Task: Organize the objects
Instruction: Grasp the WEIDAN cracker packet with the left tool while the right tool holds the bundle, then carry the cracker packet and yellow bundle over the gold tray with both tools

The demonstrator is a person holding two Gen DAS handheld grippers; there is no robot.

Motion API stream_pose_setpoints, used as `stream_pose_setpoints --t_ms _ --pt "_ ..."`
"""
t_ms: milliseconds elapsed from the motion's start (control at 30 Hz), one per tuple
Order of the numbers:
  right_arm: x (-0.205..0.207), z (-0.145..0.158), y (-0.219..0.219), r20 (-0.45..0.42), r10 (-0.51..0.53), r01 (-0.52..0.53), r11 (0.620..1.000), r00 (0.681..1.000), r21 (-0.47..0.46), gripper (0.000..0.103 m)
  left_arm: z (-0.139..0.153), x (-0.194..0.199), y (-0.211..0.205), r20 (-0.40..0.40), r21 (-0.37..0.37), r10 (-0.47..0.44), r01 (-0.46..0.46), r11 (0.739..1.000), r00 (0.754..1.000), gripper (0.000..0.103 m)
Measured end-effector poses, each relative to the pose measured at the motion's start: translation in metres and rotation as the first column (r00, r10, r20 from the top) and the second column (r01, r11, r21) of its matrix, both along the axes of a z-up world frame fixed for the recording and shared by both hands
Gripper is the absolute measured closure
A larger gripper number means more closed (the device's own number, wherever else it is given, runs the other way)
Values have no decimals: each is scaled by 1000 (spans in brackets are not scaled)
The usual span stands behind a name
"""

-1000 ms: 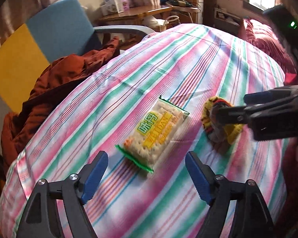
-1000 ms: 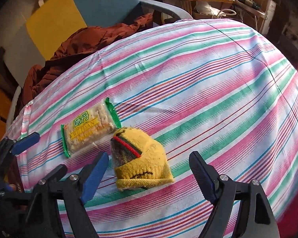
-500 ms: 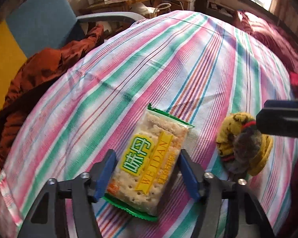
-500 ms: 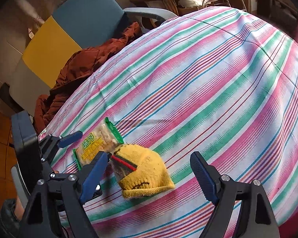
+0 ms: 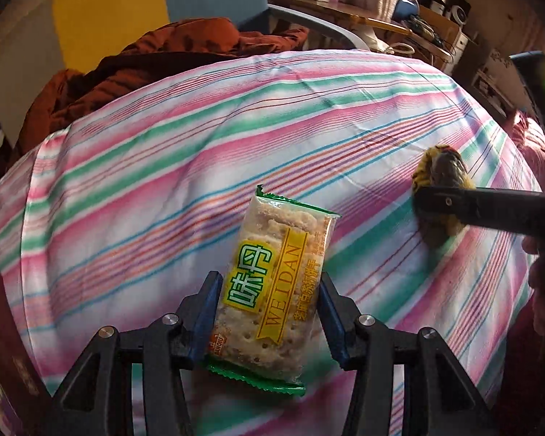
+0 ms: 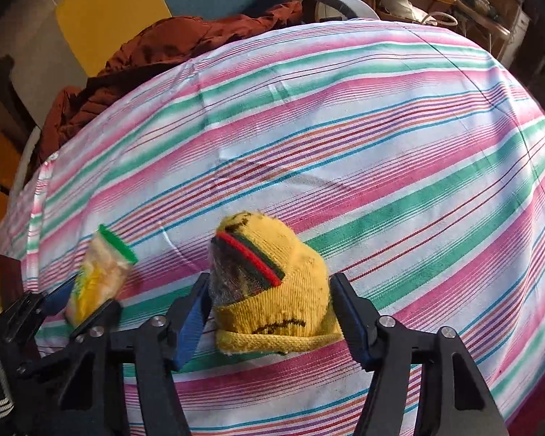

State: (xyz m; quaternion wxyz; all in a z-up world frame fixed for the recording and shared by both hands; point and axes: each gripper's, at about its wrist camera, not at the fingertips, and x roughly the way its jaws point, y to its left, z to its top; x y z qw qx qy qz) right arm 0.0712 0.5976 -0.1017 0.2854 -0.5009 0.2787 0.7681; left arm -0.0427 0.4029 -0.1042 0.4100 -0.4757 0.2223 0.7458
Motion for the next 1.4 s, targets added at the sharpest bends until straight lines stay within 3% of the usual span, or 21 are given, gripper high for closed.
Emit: stream_pose_setpoints --t_ms 67,200,300,433,833,1000,1100,1400 --pt "-2 1 -3 -8 22 -22 1000 1000 19 52 1 11 -25 12 25 35 -35 999 999 51" --pt "-4 6 -14 -16 83 -81 994 996 68 60 -2 25 -48 -10 35 62 -62 997 998 51" --pt "-12 15 -31 -82 178 -172 982 981 78 60 0 44 -63 -57 47 74 -71 996 996 51" --pt "-24 8 -56 -52 291 -287 954 955 82 60 0 46 -65 -70 54 78 -74 996 994 51" --pt "-30 2 -61 -6 313 -311 944 950 110 60 -5 50 -66 -109 81 82 -73 994 991 51" --pt "-40 5 -86 -31 430 -424 897 902 125 60 -3 54 -67 -126 68 89 -81 994 988 52" --pt "-43 1 -97 -2 466 -461 876 885 143 59 3 55 -73 -110 67 106 -99 993 988 52" --pt "-42 1 -102 -3 487 -481 863 873 156 59 55 71 -101 -158 163 134 -108 981 978 52"
